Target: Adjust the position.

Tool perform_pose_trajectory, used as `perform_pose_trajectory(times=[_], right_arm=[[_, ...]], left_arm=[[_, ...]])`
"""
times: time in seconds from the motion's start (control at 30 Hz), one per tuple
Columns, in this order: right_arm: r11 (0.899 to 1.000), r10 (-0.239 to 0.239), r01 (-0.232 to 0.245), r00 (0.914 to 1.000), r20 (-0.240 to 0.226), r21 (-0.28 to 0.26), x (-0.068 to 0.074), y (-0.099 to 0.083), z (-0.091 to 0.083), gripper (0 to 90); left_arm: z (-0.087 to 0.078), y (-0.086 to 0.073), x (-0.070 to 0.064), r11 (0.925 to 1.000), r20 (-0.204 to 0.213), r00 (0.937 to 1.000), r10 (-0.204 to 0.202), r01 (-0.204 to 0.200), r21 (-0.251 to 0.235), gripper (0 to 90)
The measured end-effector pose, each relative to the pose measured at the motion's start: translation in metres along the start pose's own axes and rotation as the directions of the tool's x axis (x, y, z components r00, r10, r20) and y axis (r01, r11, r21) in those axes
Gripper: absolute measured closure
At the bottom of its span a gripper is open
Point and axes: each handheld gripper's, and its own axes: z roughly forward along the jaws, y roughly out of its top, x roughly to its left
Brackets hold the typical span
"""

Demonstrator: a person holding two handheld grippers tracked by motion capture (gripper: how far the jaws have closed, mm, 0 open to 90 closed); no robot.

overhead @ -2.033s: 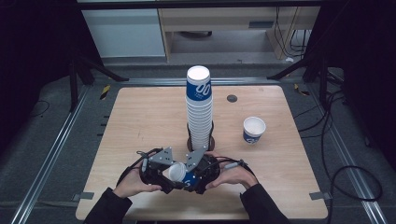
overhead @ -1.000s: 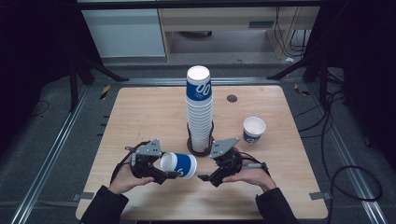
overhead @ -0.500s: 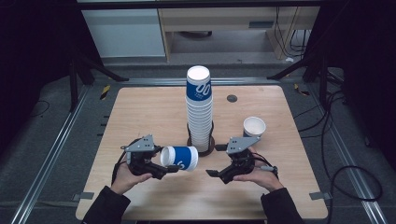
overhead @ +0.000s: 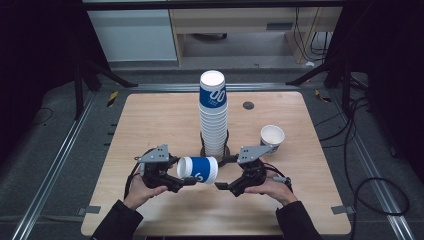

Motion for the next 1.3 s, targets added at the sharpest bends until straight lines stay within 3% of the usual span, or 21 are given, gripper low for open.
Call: perform_pose_trajectory(times=[0.57, 0.93, 1.3], right_arm=[[0.999, -0.027, 0.031, 0.9917, -0.126, 0.029, 0.007, -0.001, 0.017, 7.2], [0.999, -0.027, 0.033, 0.9822, -0.186, 0.034, 0.009, -0.002, 0.021, 11.8], [0.999, -0.019, 0.029, 0.9779, -0.208, 0.042, 0.008, -0.003, 0.023, 14.8]], left_arm=[[0.01, 0.004, -0.014, 0.9992, 0.097, 0.9948, 0.031, -0.033, 0.023, 25.4], [0.014, 0.004, -0.017, 0.9979, 0.12, 0.9918, 0.042, -0.048, 0.043, 25.5], [0.015, 0.003, -0.016, 0.9979, 0.132, 0.9909, 0.028, -0.035, 0.054, 25.5]])
